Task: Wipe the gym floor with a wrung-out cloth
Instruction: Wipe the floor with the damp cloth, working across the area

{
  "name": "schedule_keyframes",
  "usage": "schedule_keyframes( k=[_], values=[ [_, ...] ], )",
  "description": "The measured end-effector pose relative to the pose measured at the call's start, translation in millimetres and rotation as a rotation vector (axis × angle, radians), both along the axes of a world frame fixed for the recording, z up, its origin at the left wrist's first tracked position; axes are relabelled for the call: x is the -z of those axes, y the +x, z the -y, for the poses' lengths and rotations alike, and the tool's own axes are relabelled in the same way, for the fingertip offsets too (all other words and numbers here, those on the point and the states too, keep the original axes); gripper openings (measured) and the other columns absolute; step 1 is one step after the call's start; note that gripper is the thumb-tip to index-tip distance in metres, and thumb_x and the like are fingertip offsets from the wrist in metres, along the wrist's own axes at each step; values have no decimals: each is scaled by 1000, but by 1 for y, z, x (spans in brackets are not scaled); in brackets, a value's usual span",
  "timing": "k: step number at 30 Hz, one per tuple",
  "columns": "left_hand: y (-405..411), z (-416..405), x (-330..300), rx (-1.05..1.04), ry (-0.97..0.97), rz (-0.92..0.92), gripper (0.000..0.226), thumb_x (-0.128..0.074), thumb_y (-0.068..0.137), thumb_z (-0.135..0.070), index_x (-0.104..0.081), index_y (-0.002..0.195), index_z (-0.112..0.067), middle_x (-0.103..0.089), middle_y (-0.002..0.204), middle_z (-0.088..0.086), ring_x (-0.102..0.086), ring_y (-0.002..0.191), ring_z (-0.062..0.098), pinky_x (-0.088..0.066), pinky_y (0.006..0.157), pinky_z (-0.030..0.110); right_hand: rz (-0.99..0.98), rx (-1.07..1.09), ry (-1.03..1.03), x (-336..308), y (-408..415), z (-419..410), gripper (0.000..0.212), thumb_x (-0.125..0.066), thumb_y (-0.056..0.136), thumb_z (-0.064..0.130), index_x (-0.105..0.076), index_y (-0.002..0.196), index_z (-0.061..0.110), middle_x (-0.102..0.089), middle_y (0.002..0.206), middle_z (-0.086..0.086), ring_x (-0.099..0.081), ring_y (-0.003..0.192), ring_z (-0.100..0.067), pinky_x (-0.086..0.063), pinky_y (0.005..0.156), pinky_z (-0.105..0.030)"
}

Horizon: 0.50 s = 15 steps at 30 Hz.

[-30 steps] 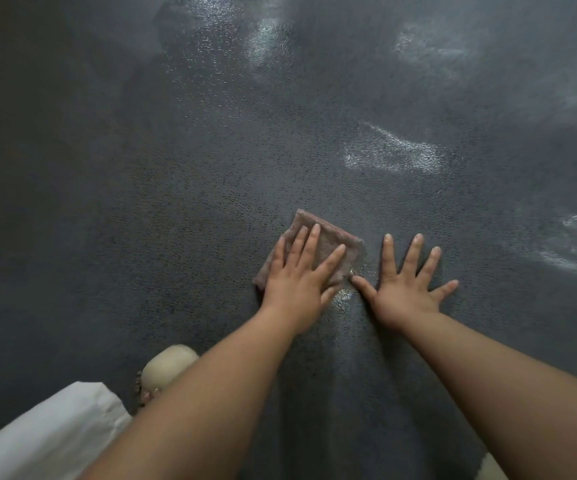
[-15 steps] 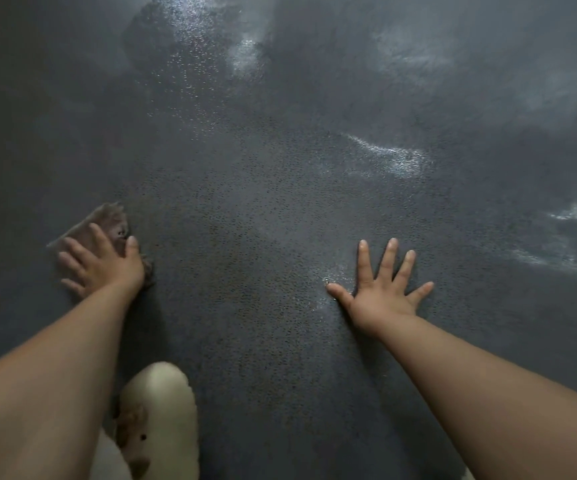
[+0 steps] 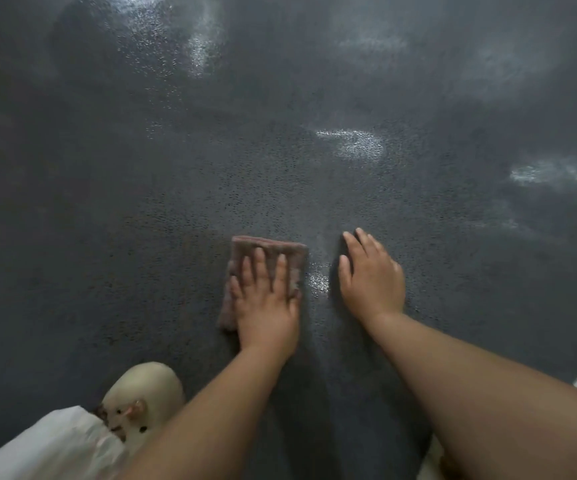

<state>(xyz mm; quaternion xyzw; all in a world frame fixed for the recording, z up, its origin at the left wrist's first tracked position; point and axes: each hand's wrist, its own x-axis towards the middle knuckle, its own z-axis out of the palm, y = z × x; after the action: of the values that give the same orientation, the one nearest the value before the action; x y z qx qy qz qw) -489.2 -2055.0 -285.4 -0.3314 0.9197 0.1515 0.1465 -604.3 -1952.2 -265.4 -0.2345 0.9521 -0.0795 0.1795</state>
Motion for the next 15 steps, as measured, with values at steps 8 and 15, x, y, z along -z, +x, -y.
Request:
schedule_keyframes(
  k=[8, 15],
  values=[
    [-44, -46, -32, 241, 506, -185, 55, -43, 94, -16, -30, 148, -17, -22, 156, 6, -18, 144, 20, -11, 117, 32, -189, 359, -340, 9, -13, -25, 44, -35, 89, 21, -56, 119, -2, -53, 121, -24, -51, 109, -38, -40, 93, -40],
    [-33, 21, -36, 8, 348, -400, 43, -45, 84, 1, -60, 123, -9, -57, 126, 7, -48, 116, 26, -38, 97, 32, -105, -78, 25, 32, 83, 12, 66, -36, 79, 54, -41, 135, 21, -38, 143, -20, -29, 131, -43, -13, 108, -55]
  ],
)
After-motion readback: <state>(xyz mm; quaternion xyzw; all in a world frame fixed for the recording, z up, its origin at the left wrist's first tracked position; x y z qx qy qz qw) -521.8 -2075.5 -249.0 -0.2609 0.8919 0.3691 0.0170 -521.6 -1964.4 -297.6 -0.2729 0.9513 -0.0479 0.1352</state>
